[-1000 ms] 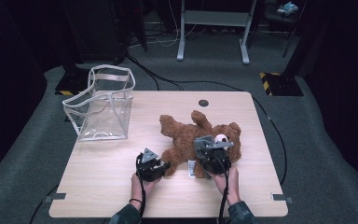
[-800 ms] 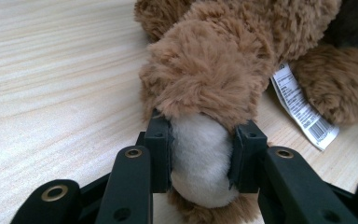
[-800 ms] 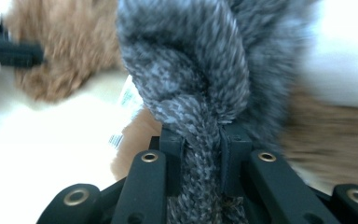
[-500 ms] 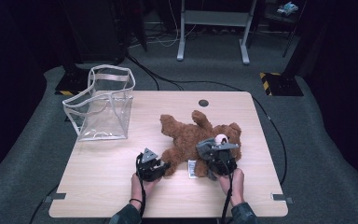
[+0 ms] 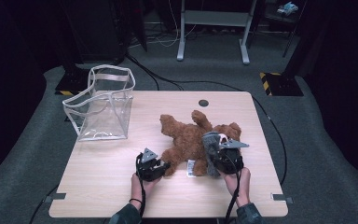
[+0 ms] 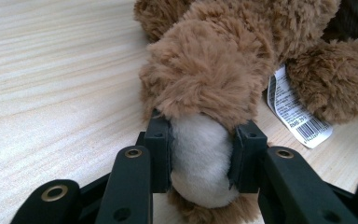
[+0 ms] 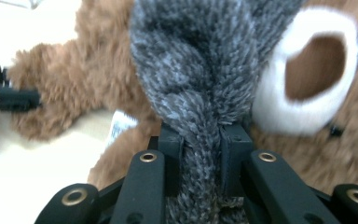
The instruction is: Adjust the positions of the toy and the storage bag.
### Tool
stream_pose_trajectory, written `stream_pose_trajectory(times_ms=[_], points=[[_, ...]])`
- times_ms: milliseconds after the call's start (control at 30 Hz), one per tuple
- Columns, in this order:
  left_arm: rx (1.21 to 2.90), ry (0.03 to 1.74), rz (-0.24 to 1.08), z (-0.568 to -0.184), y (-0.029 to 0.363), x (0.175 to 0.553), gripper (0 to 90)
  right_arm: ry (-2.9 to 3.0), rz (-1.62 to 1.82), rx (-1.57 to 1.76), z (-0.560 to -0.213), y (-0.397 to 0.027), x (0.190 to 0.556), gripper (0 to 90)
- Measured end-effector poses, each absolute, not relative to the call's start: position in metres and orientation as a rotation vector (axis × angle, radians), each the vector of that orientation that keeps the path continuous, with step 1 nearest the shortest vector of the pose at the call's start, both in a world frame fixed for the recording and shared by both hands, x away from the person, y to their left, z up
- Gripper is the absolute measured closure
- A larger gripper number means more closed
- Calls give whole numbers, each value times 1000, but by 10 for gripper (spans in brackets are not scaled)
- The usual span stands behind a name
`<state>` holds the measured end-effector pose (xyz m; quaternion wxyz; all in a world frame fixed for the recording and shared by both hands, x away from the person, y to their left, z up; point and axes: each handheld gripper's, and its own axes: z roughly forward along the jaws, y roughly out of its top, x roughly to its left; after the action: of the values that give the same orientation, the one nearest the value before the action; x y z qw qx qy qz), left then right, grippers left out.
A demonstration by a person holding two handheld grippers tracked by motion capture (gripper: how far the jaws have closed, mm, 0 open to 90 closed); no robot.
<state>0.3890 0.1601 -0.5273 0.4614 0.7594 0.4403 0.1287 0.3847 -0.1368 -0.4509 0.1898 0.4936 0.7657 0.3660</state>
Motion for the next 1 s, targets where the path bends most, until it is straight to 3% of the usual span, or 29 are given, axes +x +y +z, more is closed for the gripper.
stream_pose_trajectory(times_ms=[367, 1000], points=[[1870, 1082, 322, -527, 160, 389, 657, 2182, 974, 1391, -469, -124, 398, 746], [1866, 1082, 316, -527, 161, 389, 656, 2207, 937, 1404, -466, -124, 402, 744]])
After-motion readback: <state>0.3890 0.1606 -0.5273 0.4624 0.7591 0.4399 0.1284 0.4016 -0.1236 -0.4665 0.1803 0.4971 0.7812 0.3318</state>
